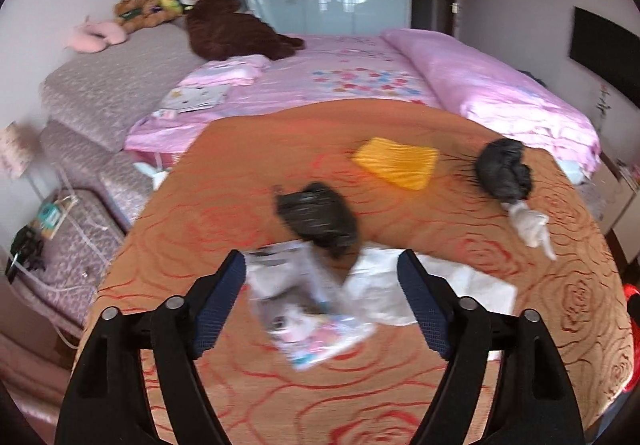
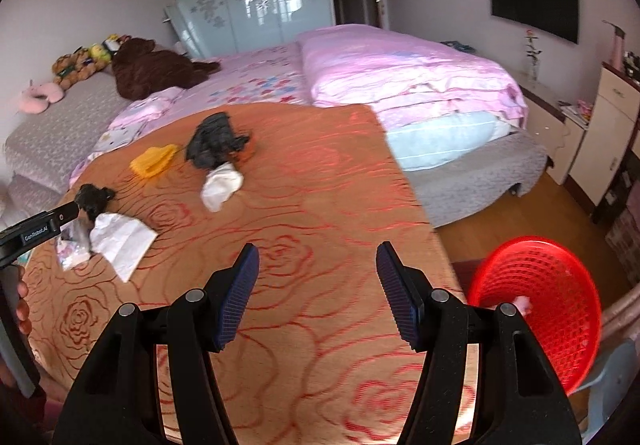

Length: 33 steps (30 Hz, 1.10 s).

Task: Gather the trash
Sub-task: 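Move both tools back over the bed toward the remaining trash, then grasp the cat-printed snack bag with the left tool while the right tool grasps the white tissue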

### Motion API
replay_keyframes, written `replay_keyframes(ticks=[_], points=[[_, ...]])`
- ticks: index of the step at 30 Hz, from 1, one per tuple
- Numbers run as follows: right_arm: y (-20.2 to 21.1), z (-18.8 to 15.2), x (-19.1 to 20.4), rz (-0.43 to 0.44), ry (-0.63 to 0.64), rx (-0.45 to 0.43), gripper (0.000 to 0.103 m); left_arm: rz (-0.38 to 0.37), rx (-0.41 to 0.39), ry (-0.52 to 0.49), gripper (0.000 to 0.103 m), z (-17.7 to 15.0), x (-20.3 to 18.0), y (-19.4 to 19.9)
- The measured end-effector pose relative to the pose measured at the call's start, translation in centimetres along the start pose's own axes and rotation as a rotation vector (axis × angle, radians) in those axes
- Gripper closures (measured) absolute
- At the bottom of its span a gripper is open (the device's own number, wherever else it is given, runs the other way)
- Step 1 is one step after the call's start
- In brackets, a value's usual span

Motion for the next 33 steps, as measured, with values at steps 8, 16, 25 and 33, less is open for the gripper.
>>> replay_keyframes(ticks=[8,16,25,33], points=[[-1.0,-0.5,2.5,0.052,0.019,0.032,0.044,0.009,0.046,0.013,0.023,-1.2,1.5,-1.8],[-1.7,-1.0,3.8,0.077,0.051,0.062,0.044,-0.029,0.065,0.029,0.024,-1.9,1.7,-3.0],[-2.2,-0.9,7.2,0.134,0.139,0.087,0.044,-0.083,0.081,0.050,0.039,-2.5,2.0,-3.7],[-3.7,-0.6,11.7,0.216,0.253,0.122,0.044,-0.186,0.089,0.087,0.076,-2.5,3.0,-3.6]])
Point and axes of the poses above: each gripper's, at about its wrist camera, not at the fingertips, and y roughly against the way its jaws point, x to its left, z to its top, the point moved 2 cm from there along -y, roughly the way its jaws point, and after that the axes turned 11 degrees about -y, right-handed, at the moved point
